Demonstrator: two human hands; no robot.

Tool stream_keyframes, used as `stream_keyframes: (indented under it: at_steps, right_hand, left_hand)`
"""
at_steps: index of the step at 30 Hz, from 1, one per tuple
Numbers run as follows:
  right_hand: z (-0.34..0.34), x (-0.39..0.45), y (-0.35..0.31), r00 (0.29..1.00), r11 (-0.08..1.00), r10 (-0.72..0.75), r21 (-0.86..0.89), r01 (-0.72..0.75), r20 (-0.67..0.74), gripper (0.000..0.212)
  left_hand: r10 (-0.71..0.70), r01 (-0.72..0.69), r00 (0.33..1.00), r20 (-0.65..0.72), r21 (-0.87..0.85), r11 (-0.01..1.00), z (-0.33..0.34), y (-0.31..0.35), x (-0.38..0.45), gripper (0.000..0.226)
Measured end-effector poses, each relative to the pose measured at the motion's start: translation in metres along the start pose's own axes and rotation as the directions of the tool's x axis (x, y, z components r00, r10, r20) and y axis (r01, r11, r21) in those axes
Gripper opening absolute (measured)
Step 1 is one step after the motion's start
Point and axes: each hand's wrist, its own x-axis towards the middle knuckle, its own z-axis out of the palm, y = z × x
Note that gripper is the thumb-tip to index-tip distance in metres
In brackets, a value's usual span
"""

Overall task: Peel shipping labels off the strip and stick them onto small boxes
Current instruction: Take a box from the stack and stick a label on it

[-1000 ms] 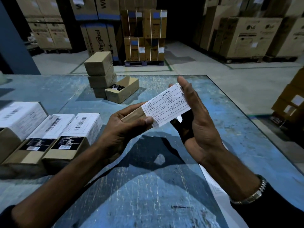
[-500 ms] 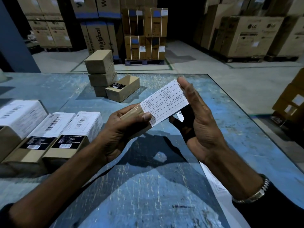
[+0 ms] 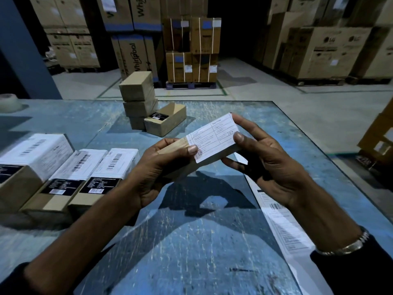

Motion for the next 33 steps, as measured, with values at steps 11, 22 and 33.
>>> stream_keyframes:
  at_steps: [11,22,33]
  right_hand:
    - [0.003,-0.002,0.007,0.931,0.789,-0.359,-0.510,0.344,0.073,0.065]
    - [0.004,-0.002,0.023,0.882,0.758,-0.471,-0.496,0.423,0.033,0.078]
    - [-0.001,0.003,0.003,0.965,0.853,-0.229,-0.504,0.134,-0.130,0.039]
  left_hand:
    - [0.032,-0.032,0.999,0.001,-0.024,0.999,0.001,0.000,0.000,0.041]
    - [0.022,-0.023,0.999,-0.029,-0.026,0.999,-0.002,-0.001,-0.002,0.068]
    - [0.041,-0.033,0.991,-0.128,0.061,0.998,-0.014,0.005,0.002,0.076]
